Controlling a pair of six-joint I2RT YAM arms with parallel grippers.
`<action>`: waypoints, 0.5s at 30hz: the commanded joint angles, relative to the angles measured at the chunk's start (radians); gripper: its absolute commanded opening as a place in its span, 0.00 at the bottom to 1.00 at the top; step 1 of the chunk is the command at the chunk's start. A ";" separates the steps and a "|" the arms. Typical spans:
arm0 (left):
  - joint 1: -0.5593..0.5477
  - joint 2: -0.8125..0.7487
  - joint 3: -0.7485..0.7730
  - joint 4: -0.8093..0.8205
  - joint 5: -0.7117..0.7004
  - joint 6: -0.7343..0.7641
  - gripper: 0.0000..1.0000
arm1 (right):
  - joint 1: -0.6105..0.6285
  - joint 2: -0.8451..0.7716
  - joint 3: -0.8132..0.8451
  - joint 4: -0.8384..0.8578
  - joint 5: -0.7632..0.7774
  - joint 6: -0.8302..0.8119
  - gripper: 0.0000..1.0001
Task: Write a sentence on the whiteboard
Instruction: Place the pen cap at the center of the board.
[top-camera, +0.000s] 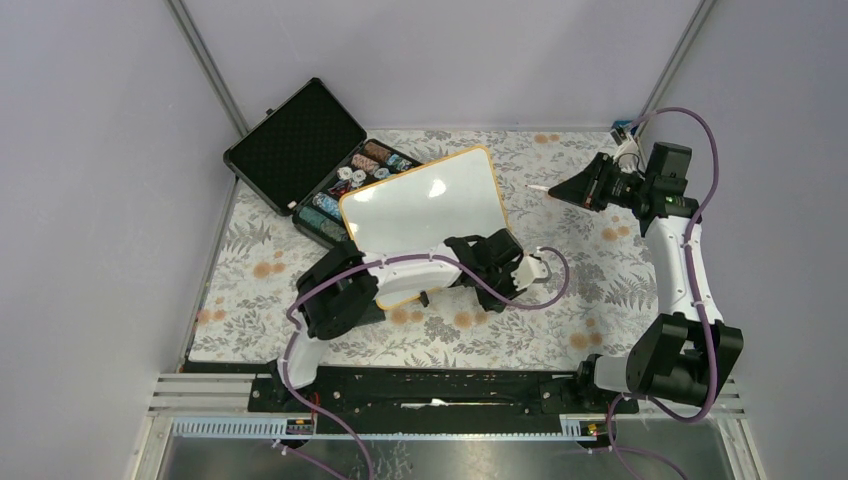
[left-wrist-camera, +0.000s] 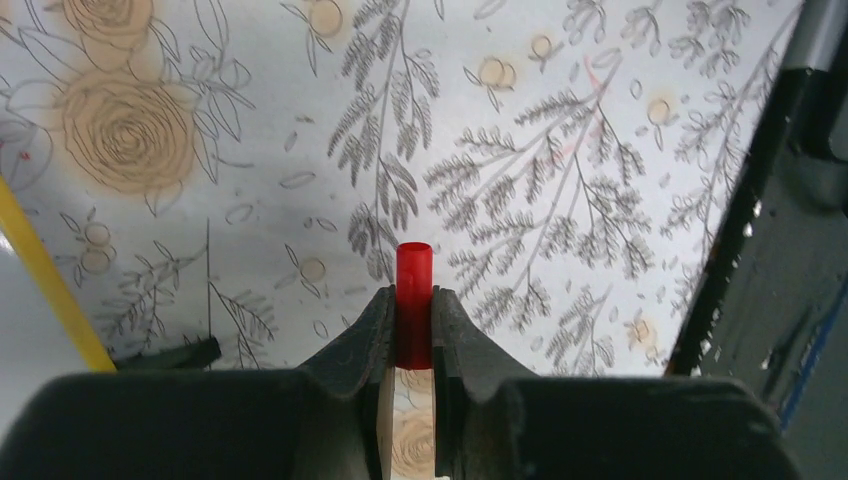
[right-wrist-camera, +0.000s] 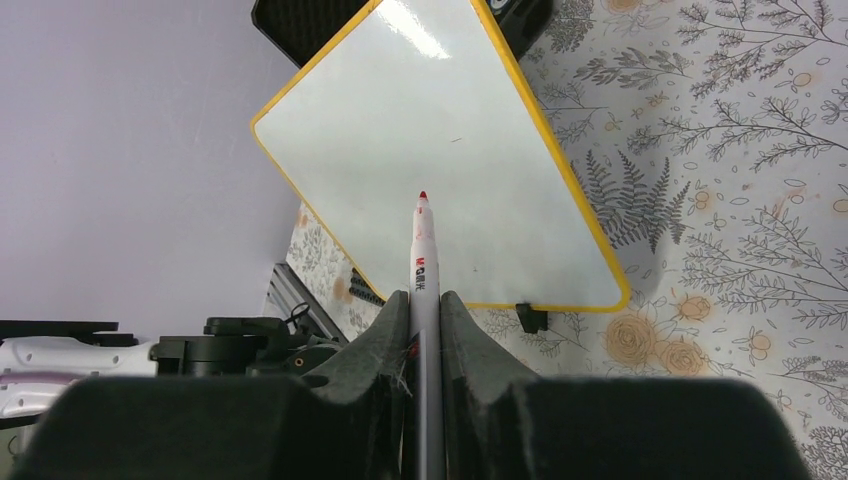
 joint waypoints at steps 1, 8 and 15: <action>-0.001 0.054 0.081 0.040 -0.042 -0.035 0.04 | -0.008 -0.015 -0.003 0.039 -0.006 -0.024 0.00; 0.001 0.115 0.114 0.010 -0.061 -0.056 0.07 | -0.009 -0.049 -0.036 0.039 -0.017 -0.048 0.00; 0.002 0.143 0.118 -0.022 -0.075 -0.067 0.20 | -0.009 -0.065 -0.052 0.037 -0.024 -0.056 0.00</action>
